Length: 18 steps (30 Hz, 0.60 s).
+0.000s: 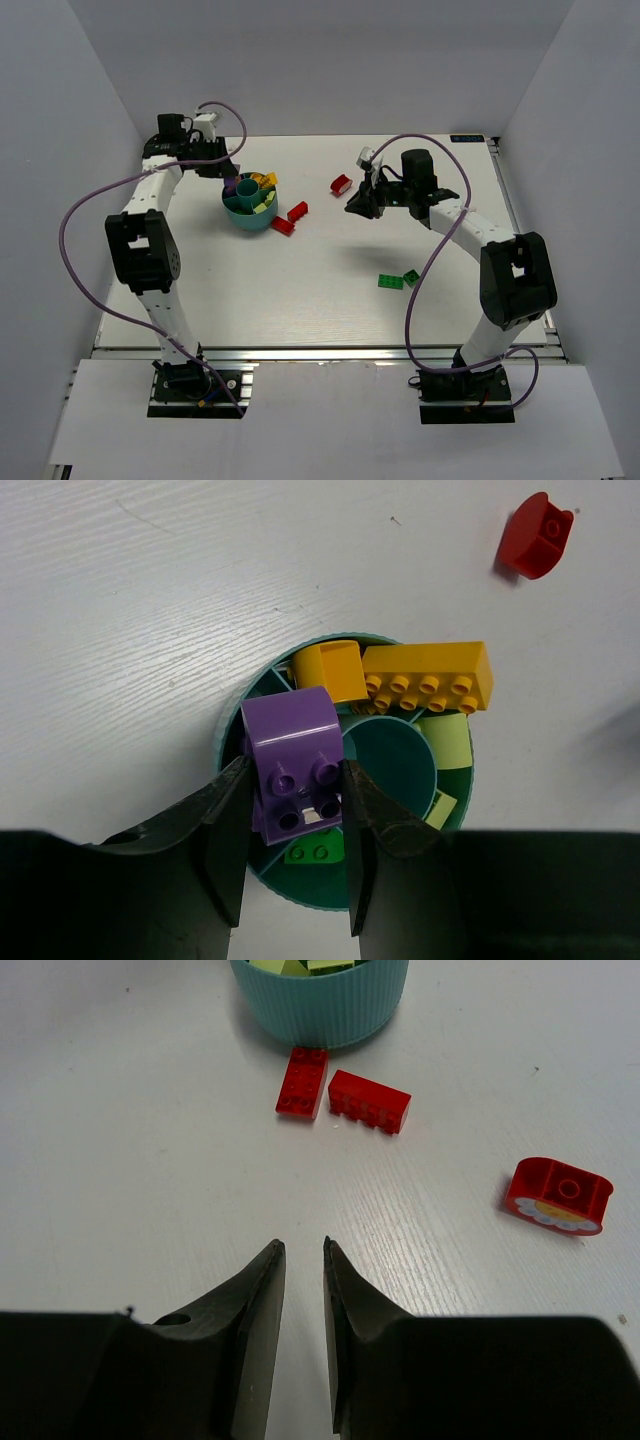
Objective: Sort the legos into containers by color
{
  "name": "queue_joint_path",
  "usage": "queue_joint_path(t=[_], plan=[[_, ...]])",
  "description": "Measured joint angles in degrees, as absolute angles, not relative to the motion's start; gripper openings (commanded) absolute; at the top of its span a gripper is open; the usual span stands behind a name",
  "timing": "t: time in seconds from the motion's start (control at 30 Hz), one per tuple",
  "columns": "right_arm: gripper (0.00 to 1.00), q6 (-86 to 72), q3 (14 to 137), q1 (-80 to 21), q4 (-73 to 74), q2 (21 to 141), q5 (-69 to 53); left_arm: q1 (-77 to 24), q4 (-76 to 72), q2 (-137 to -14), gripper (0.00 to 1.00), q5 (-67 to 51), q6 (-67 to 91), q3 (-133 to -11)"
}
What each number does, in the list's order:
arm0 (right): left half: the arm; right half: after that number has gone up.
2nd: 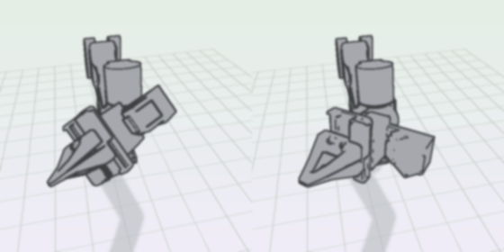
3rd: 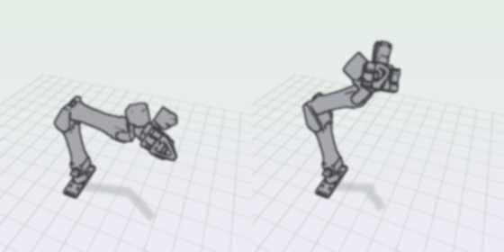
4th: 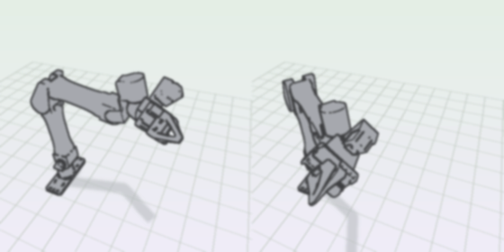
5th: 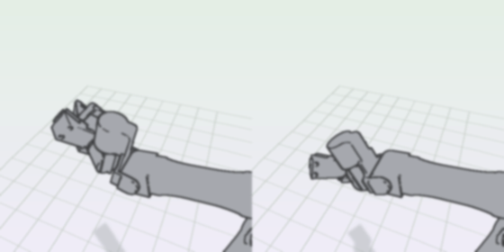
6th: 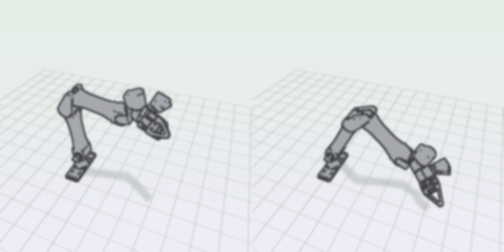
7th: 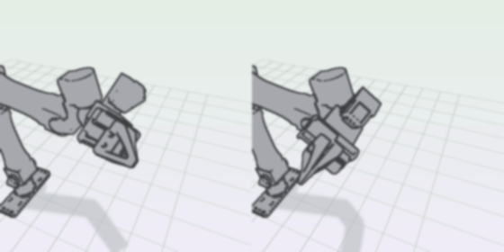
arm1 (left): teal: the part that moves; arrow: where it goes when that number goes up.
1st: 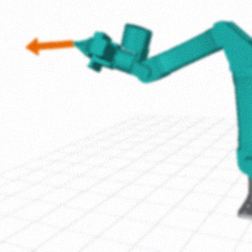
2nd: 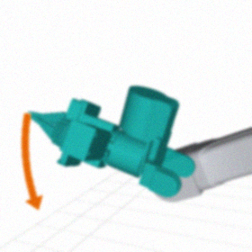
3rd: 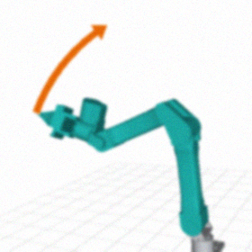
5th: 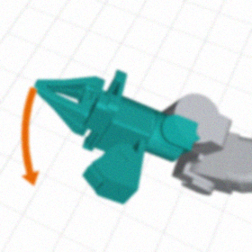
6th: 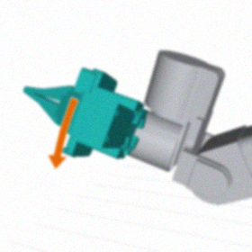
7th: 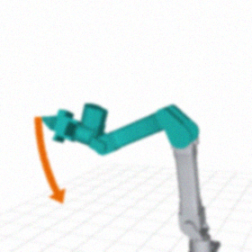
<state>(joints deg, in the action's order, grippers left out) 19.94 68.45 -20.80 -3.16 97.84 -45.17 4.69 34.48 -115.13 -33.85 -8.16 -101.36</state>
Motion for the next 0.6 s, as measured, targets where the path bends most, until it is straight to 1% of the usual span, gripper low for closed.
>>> queue_joint_path(t=[0.37,0.6], plan=[[0.28,19.9,68.4,-20.6,-3.2,97.8,-45.2,4.1,36.1,-115.5,0.2,-31.0,-9.7,-101.4],[0.28,19.9,68.4,-20.6,-3.2,97.8,-45.1,4.1,36.0,-115.5,0.24,-30.5,-10.0,-101.4]])
